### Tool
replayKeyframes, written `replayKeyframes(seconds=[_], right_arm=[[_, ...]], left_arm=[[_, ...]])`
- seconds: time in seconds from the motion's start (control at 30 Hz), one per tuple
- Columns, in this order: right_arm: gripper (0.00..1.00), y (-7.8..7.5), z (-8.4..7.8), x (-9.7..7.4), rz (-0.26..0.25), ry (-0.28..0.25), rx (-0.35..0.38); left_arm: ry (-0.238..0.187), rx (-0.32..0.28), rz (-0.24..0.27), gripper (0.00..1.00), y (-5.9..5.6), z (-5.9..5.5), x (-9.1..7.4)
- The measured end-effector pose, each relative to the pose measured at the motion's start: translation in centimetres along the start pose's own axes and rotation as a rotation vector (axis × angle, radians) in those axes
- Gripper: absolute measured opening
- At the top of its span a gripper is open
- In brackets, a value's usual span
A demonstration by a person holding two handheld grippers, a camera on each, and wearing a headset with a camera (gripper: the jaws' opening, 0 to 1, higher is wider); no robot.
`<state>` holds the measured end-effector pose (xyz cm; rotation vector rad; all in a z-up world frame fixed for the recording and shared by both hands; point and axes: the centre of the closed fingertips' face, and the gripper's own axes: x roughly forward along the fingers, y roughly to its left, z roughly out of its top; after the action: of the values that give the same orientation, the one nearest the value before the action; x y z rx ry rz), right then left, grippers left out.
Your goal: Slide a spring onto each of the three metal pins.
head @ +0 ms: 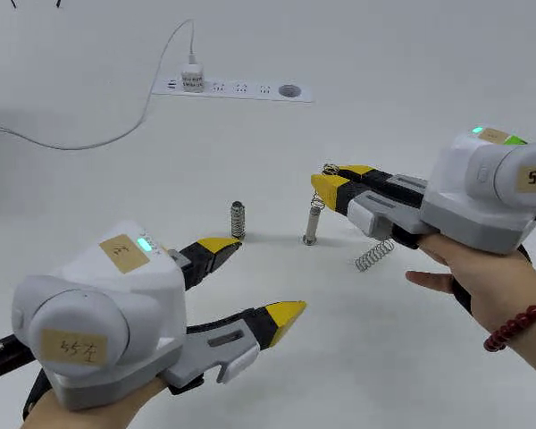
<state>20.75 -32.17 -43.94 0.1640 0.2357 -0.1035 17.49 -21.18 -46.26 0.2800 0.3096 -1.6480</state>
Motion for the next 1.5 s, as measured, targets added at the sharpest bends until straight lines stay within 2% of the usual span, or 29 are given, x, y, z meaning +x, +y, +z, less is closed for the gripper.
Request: replayKeyframes(seconds=[0.3, 0.63, 1.5], right_arm=[[0.12, -0.4, -1.2, 0.5, -0.021, 0.034, -0.074], [0.12, -0.3, -2.6, 1.1, -0.044, 0.07, -0.126], [0.12, -0.7, -5.9, 1.5, -0.072, 0.154, -0.115]], left_arm=[[0.013, -0.03, 0.017, 0.65, 0.3, -0.5, -0.3], [0.021, -0.04, 0.037, 0.69, 0.8, -0.8, -0.5], [0.023, -0.045, 0.046, 0.67, 1.2, -0.8, -0.7]])
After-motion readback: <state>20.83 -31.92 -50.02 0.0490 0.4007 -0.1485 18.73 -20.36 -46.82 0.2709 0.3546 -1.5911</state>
